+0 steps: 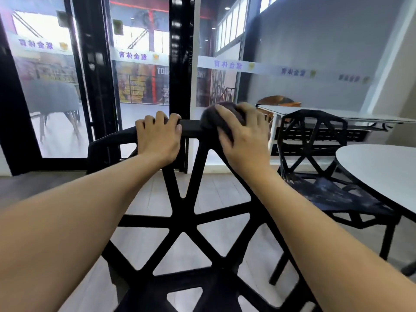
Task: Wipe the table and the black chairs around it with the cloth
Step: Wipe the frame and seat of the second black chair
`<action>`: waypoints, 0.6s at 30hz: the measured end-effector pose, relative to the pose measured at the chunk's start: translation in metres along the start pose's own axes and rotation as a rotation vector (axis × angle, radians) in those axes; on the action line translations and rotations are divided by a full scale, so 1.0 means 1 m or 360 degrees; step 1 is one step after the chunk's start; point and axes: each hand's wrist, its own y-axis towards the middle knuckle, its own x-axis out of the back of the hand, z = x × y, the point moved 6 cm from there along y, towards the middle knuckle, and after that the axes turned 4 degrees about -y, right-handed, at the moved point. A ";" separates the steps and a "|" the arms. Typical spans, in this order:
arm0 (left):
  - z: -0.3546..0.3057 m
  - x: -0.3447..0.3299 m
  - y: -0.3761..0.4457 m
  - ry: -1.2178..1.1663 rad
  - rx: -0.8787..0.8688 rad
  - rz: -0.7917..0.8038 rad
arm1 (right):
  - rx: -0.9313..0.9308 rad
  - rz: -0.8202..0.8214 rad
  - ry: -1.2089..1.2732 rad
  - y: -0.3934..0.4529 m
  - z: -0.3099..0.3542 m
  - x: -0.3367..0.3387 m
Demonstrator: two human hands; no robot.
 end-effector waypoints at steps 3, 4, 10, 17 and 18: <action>0.002 -0.004 0.001 -0.0014 0.0015 -0.0135 | 0.0473 0.0305 -0.0333 0.015 0.029 -0.057; 0.002 -0.004 0.002 -0.0029 0.0025 -0.0157 | 0.0531 0.0366 -0.0387 0.010 0.026 -0.069; 0.001 -0.006 0.000 -0.0008 0.0010 -0.0250 | 0.0465 0.0222 -0.0443 -0.050 -0.029 -0.049; 0.001 -0.002 0.000 -0.0083 0.0022 -0.0209 | -0.0243 0.0169 -0.0379 -0.119 -0.033 -0.035; 0.002 -0.003 0.001 -0.0079 0.0018 -0.0197 | -0.0397 0.0091 -0.0310 -0.115 -0.025 -0.035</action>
